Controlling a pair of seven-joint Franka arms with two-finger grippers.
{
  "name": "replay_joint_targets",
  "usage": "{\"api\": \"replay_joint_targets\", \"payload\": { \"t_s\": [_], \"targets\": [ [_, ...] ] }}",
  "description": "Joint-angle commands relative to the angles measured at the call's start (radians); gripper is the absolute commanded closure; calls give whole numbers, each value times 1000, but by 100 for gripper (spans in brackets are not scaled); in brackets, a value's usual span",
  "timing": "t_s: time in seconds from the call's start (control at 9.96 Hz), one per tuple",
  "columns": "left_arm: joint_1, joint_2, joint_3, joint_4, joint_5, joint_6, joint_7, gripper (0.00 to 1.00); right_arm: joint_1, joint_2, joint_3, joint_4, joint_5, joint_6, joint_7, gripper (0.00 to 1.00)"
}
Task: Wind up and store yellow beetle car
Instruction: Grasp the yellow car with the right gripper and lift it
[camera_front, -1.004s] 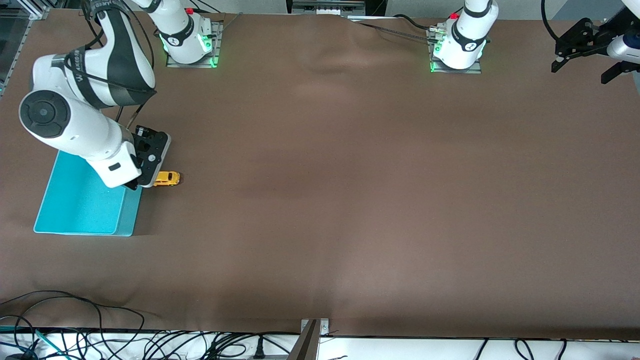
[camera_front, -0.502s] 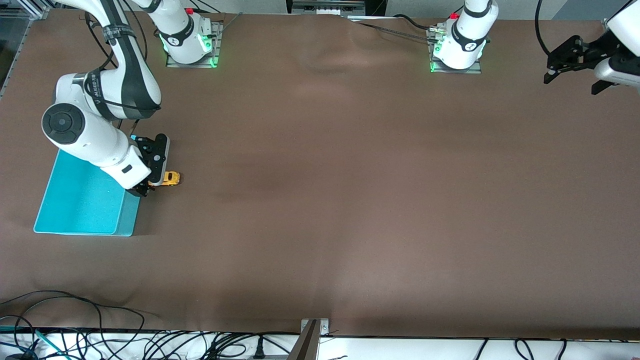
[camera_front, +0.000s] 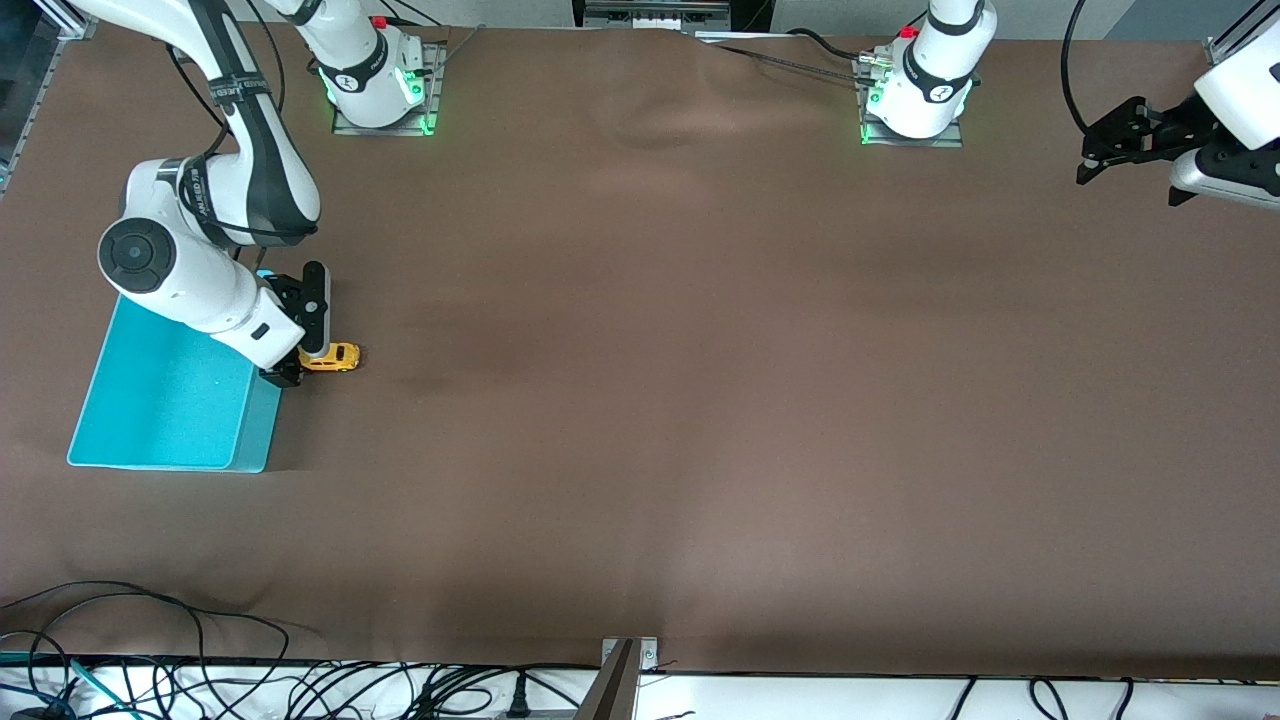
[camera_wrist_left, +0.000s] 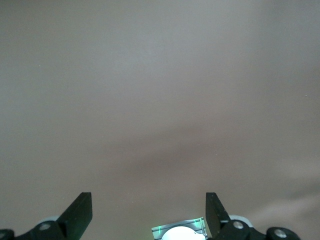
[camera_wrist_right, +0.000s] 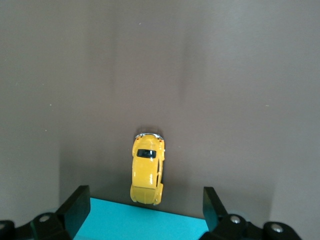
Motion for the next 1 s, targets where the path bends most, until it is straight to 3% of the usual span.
{"api": "replay_joint_targets", "payload": {
  "t_s": [0.0,0.9],
  "targets": [
    [2,14,-2,28,-9,-11,-10,0,-15,33,4,-14,-5,35,-35,0],
    [2,14,-2,28,-14,-11,-70,0,-39,157,4,-47,-5,110,-78,0]
  ]
}}
